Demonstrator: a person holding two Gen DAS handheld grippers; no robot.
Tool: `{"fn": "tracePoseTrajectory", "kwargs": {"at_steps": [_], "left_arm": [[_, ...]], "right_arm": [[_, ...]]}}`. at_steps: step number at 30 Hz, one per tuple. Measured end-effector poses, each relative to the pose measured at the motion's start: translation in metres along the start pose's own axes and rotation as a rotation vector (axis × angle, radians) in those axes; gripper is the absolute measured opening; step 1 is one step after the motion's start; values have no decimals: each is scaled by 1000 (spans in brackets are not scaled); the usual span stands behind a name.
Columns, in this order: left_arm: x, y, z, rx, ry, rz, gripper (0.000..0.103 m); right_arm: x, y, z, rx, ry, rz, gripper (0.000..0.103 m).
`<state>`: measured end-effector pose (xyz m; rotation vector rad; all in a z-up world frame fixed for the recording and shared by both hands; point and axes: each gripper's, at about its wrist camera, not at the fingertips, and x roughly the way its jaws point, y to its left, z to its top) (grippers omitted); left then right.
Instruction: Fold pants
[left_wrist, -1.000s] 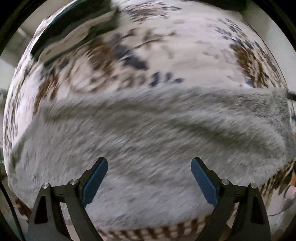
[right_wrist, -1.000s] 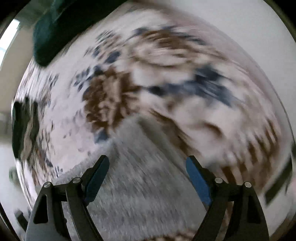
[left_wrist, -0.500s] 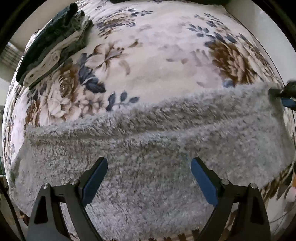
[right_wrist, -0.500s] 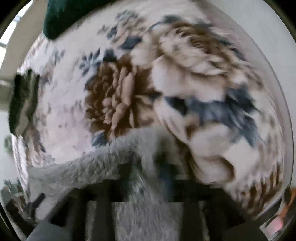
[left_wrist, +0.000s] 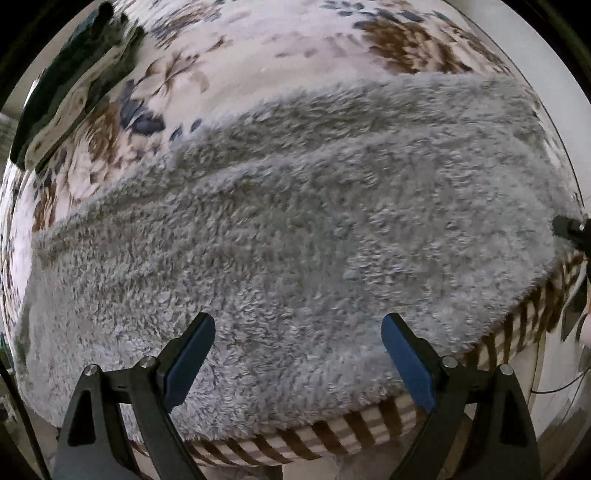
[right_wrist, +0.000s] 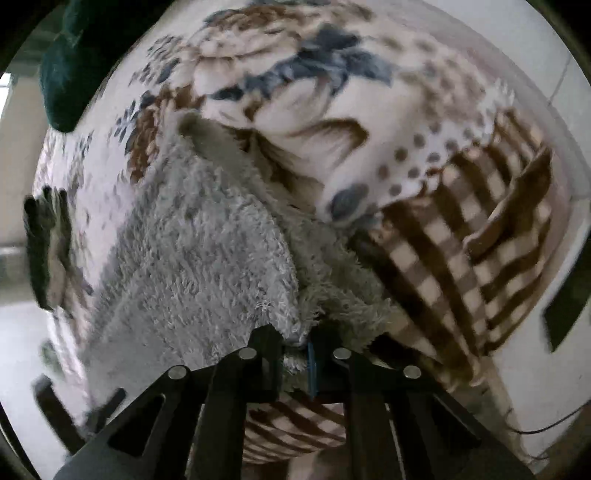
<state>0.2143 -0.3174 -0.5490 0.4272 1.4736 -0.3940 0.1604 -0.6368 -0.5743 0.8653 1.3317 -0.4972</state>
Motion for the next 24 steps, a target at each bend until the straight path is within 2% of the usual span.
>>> {"fn": "tracePoseTrajectory", "kwargs": {"at_steps": [3, 6, 7, 9, 10, 11, 12, 13, 15, 19, 22, 24], "left_arm": [[-3, -7, 3, 25, -13, -4, 92], [2, -7, 13, 14, 3, -39, 92], [9, -4, 16, -9, 26, -65, 92], [19, 3, 20, -42, 47, -85, 92], [25, 9, 21, -68, 61, -100, 92], [29, 15, 21, -84, 68, -115, 92], [36, 22, 22, -106, 79, -132, 92], [44, 28, 23, -126, 87, -154, 92], [57, 36, 26, -144, 94, -189, 93], [69, 42, 34, -169, 107, -249, 103], [81, 48, 42, -167, 137, -235, 103], [88, 42, 51, -152, 168, -199, 103]], "right_arm": [[-28, -7, 4, 20, -101, -34, 10], [1, -18, 7, 45, 24, 5, 14], [13, -24, 4, 75, 65, 41, 21], [19, -39, -8, 147, 68, 131, 28], [16, -47, -14, 174, 37, 180, 45], [13, -55, -23, 205, 3, 223, 70], [15, -58, -29, 223, -9, 240, 80], [21, -62, -35, 243, -13, 274, 84], [44, -67, -43, 290, 12, 403, 84], [78, -61, -38, 303, -14, 509, 84], [91, -55, -33, 338, -59, 568, 84], [88, -54, -34, 347, -104, 636, 82]]}}
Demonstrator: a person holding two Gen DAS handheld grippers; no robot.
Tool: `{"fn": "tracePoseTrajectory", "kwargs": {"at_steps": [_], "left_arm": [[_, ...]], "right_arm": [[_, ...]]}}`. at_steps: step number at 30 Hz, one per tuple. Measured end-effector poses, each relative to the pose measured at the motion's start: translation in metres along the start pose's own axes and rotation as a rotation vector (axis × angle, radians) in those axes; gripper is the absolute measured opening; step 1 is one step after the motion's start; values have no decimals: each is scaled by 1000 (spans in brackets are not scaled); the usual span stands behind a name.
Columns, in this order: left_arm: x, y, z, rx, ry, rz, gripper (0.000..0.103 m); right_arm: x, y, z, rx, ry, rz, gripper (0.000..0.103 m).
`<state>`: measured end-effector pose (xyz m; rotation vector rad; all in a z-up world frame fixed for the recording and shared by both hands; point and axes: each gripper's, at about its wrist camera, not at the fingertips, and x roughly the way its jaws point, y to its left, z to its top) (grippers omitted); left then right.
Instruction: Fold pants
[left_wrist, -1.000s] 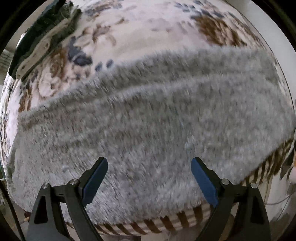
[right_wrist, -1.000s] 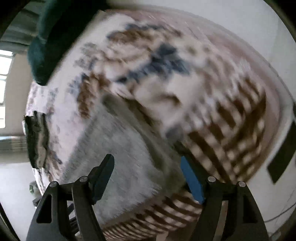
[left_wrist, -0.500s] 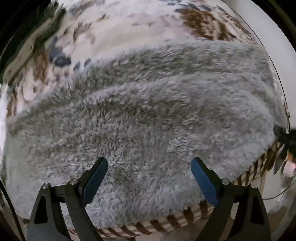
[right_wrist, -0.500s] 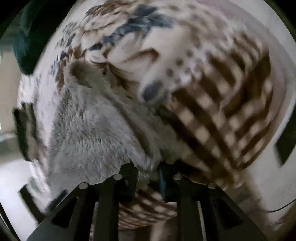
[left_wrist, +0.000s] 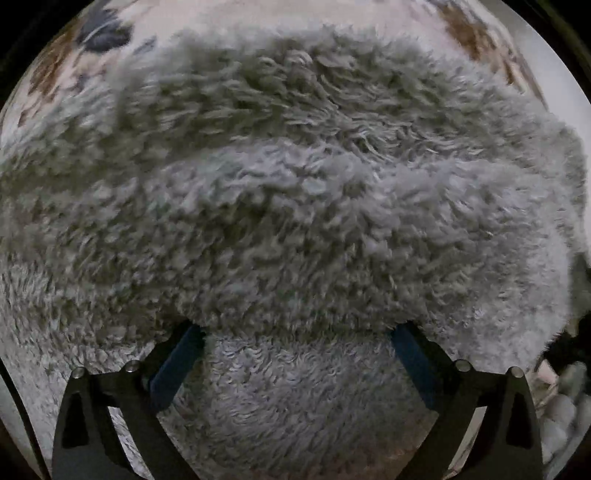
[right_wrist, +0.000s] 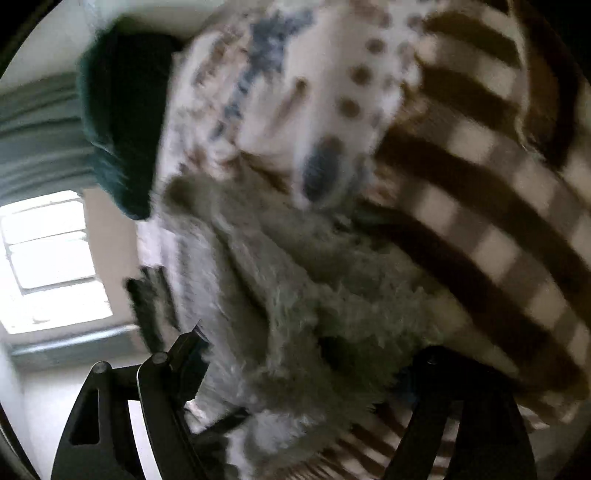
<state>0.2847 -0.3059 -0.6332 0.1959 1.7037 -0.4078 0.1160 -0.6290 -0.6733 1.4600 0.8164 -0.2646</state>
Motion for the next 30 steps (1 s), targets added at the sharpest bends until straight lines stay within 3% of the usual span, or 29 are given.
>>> {"fn": "tracePoseTrajectory", "kwargs": {"at_steps": [2, 7, 11, 12, 13, 14, 17, 22, 26, 30], "left_arm": [[3, -6, 7, -6, 17, 29, 103], [1, -11, 24, -44, 67, 46, 103], [-27, -7, 23, -68, -20, 23, 103], [-35, -6, 21, -63, -46, 41, 103], [-43, -6, 17, -58, -70, 56, 103], [-49, -6, 14, -57, -83, 62, 103], [-69, 7, 5, -81, -115, 87, 103], [-98, 44, 1, -151, -157, 127, 103], [-115, 79, -6, -195, -193, 160, 103], [-127, 132, -24, -215, -218, 170, 103]], "right_arm": [[1, 5, -4, -2, -10, 115, 79], [34, 2, -2, -17, 42, 47, 80], [56, 5, -1, -38, 17, 46, 77], [55, 9, -1, -61, 0, 37, 72], [49, 15, -2, -95, -13, 9, 52], [49, 22, -5, -134, -23, -42, 26], [33, 22, -2, -100, -88, -32, 17], [23, 34, -7, -99, -124, -18, 17], [20, 109, -33, -319, -156, -86, 17], [30, 185, -84, -524, -172, -134, 17]]}}
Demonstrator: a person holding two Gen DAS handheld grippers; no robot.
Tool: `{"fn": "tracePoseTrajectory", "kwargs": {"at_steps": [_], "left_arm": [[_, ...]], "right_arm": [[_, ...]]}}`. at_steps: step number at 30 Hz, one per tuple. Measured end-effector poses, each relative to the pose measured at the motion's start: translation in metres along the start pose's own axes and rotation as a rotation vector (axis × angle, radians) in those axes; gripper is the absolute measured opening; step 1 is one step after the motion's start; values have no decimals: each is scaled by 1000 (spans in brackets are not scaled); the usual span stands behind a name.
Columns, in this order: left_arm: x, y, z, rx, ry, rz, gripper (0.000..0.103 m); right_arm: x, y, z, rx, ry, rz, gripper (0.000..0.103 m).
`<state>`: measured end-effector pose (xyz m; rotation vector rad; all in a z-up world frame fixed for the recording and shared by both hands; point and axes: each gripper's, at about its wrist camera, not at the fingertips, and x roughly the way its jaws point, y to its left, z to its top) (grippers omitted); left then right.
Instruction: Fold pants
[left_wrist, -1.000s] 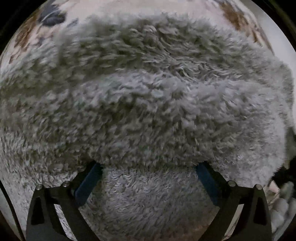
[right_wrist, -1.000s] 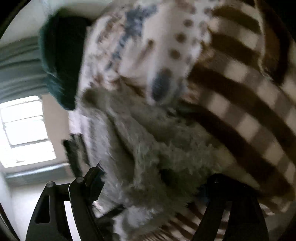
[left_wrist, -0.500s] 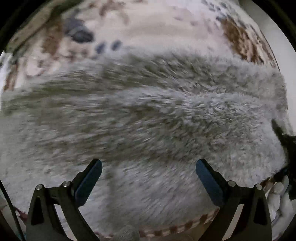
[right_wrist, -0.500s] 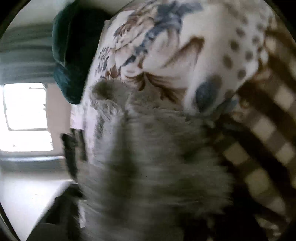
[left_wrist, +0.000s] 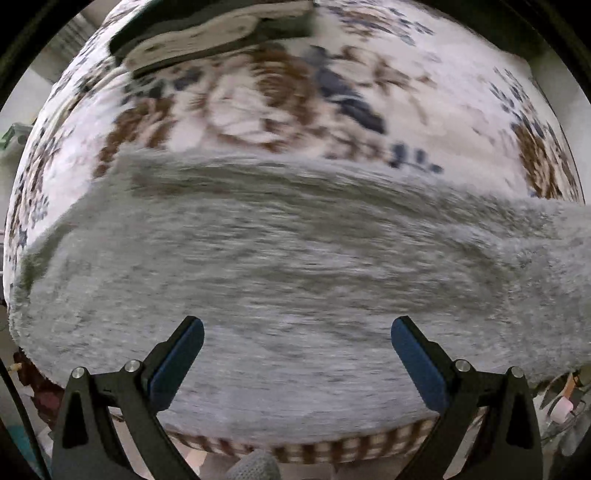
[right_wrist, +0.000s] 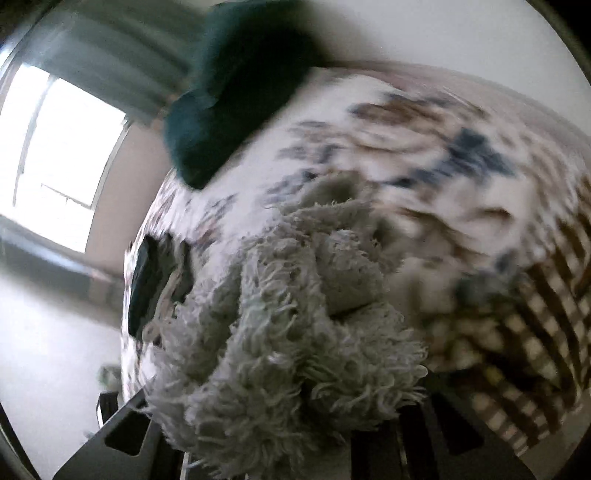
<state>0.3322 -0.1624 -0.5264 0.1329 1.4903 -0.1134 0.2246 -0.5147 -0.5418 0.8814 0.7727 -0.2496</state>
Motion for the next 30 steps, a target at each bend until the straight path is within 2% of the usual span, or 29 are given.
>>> {"fn": "tracePoseTrajectory", "kwargs": {"at_steps": [2, 4, 5, 7, 10, 13, 16, 18, 19, 21, 22, 23, 24, 25, 26, 28, 30], "left_arm": [[-1, 33, -11, -15, -7, -1, 103], [-6, 67, -29, -56, -20, 7, 103], [-10, 94, -34, -75, -25, 7, 103], [-14, 140, -42, -122, -25, 12, 103], [-25, 197, -68, -184, -21, 23, 103], [-24, 257, -83, -239, -29, 40, 103], [-22, 297, -93, -275, -21, 50, 103], [-18, 309, -91, -292, -15, 53, 103], [-16, 316, -89, -303, -17, 46, 103], [-18, 317, -84, -318, -28, 24, 103], [-19, 314, -77, -321, -38, -6, 103], [-21, 310, -73, -322, -43, -28, 103], [-22, 301, -63, -321, -49, -80, 103], [-21, 295, -56, -318, -51, -123, 103], [-19, 288, -47, -313, -48, -177, 103], [-12, 267, -29, -298, -20, -293, 103], [0, 242, -12, -269, 14, -391, 103]], "right_arm": [[8, 51, -15, -106, 5, -19, 17], [8, 83, -38, -190, 12, -40, 17], [21, 107, -50, -239, 28, -57, 17], [46, 149, -82, -315, 56, -78, 17], [94, 213, -150, -475, 124, -120, 17], [135, 259, -229, -624, 214, -157, 17], [166, 286, -296, -769, 287, -210, 17], [183, 294, -327, -823, 332, -236, 18], [186, 295, -338, -846, 358, -255, 22], [194, 293, -347, -860, 413, -277, 29], [191, 291, -343, -834, 441, -243, 43], [186, 287, -335, -792, 486, -189, 67], [180, 283, -325, -744, 524, -137, 78], [171, 277, -315, -689, 552, -85, 85], [155, 266, -298, -623, 563, -37, 85], [133, 253, -278, -549, 574, 2, 85], [109, 232, -252, -473, 547, -34, 85]]}}
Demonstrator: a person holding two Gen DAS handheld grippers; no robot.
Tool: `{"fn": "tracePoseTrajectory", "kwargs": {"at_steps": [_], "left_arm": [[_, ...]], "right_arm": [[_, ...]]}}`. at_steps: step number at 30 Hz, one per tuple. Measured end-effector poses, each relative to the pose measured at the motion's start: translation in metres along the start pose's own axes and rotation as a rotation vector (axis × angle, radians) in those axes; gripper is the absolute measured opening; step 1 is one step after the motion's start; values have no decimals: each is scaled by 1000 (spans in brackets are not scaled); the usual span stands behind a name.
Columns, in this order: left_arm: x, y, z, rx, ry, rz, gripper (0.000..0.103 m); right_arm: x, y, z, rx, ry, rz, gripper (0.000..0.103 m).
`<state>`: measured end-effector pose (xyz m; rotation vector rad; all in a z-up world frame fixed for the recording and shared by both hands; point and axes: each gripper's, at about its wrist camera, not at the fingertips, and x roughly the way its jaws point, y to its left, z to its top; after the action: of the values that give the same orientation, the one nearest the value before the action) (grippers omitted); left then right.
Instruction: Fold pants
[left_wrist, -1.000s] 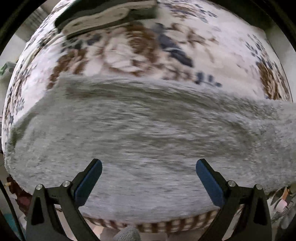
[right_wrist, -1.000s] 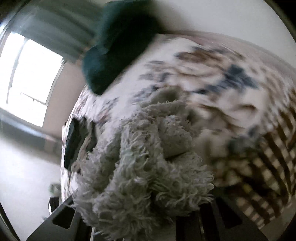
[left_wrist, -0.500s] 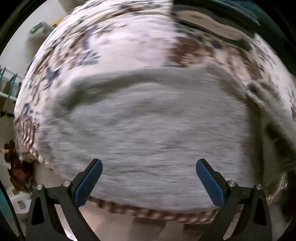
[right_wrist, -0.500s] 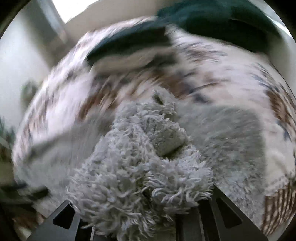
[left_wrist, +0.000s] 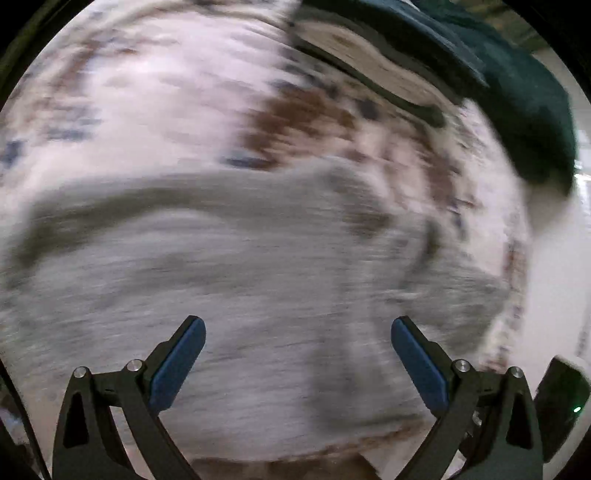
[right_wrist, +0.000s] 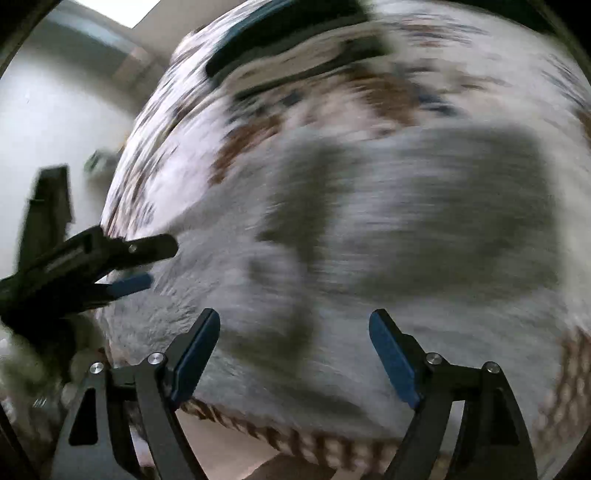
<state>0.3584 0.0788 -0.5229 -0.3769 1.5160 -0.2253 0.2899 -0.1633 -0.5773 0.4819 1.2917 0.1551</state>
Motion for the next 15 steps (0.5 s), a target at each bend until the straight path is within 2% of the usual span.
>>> {"fn": "tracePoseTrajectory", "kwargs": {"at_steps": [4, 6, 7, 9, 10, 11, 15], "left_arm": [[55, -39, 10, 56, 131, -61, 103], [76, -48, 9, 84, 172, -35, 100], [87, -52, 6, 102, 185, -23, 92], [94, -56, -1, 127, 175, -2, 26], [90, -58, -6, 137, 162, -23, 19], [84, -58, -9, 139, 145, -21, 17], [27, -53, -32, 95, 30, -16, 16]], "right_arm": [[-35, -62, -3, 136, -16, -83, 85], [-39, -91, -3, 193, -10, -125, 85], [-40, -103, -5, 221, -11, -136, 85], [-39, -126, -5, 278, -12, -125, 85], [-38, -132, -4, 295, -13, -127, 85], [-38, -140, -5, 314, -16, -124, 85], [-36, -149, -5, 333, -9, -121, 85]]}}
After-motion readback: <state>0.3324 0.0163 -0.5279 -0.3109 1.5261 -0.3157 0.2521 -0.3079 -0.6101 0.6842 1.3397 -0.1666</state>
